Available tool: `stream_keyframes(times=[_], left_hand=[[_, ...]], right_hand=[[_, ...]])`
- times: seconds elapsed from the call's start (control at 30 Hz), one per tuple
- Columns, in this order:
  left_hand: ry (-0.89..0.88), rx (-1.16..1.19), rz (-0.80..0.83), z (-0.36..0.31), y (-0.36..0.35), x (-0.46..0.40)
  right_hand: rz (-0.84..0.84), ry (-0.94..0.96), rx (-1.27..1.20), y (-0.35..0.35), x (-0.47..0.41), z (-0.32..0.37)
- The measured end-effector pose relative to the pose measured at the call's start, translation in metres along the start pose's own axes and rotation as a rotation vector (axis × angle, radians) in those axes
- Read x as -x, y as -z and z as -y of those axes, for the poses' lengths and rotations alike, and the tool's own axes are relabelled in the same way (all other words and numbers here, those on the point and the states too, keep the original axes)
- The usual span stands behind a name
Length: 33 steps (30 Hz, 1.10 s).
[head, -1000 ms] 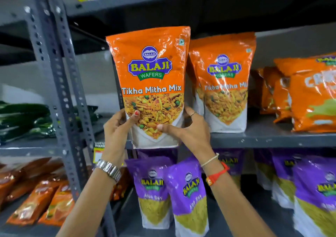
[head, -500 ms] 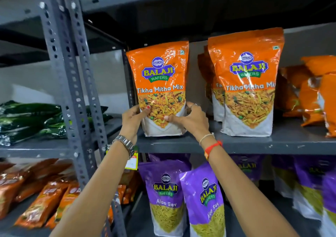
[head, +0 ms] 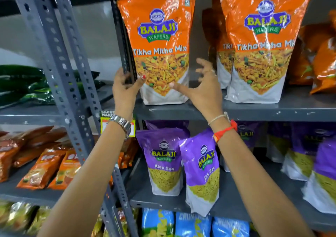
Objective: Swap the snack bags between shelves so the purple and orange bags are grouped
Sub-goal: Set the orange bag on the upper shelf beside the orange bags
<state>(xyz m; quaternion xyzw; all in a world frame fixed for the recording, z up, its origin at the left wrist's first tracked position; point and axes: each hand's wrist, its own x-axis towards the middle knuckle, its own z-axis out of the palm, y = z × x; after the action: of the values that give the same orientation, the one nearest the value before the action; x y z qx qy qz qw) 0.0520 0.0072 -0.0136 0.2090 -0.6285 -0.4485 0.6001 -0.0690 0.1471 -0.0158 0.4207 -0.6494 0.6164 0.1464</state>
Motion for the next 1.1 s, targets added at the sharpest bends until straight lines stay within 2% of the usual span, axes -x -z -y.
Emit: stream_keyframes(times=[0.07, 0.17, 0.27, 0.33, 0.43, 0.53, 0.63, 0.73, 0.83, 1.0, 1.1], left_hand=[[-0.103, 0.009, -0.105, 0.007, 0.006, 0.024], [-0.175, 0.067, -0.128, 0.025, 0.009, 0.074], [-0.086, 0.129, -0.087, 0.057, 0.003, 0.125], [0.016, 0.141, -0.072, 0.086, -0.003, 0.154], [0.184, 0.142, -0.046, 0.123, -0.012, 0.194], [0.413, 0.178, 0.009, 0.157, -0.021, 0.231], [0.575, 0.274, 0.099, 0.179, -0.028, 0.261], [0.741, 0.318, 0.235, 0.192, -0.038, 0.275], [0.836, 0.278, 0.305, 0.196, -0.047, 0.277], [0.845, 0.277, 0.328, 0.192, -0.053, 0.278], [0.840, 0.262, 0.331, 0.185, -0.060, 0.276]], right_hand=[[-0.138, 0.063, -0.038, 0.009, 0.021, -0.009], [-0.297, 0.041, -0.145, 0.023, 0.063, -0.029], [-0.431, -0.084, -0.245, 0.023, 0.097, -0.066], [-0.445, -0.188, -0.235, 0.018, 0.118, -0.097], [-0.348, -0.357, -0.179, 0.013, 0.150, -0.147], [-0.161, -0.568, -0.153, 0.008, 0.174, -0.190], [0.055, -0.760, -0.247, 0.002, 0.195, -0.248], [0.140, -0.894, -0.278, 0.006, 0.198, -0.229], [0.248, -0.939, -0.274, 0.009, 0.196, -0.222], [0.248, -0.966, -0.277, 0.010, 0.192, -0.216], [0.168, -0.948, -0.277, 0.015, 0.188, -0.213]])
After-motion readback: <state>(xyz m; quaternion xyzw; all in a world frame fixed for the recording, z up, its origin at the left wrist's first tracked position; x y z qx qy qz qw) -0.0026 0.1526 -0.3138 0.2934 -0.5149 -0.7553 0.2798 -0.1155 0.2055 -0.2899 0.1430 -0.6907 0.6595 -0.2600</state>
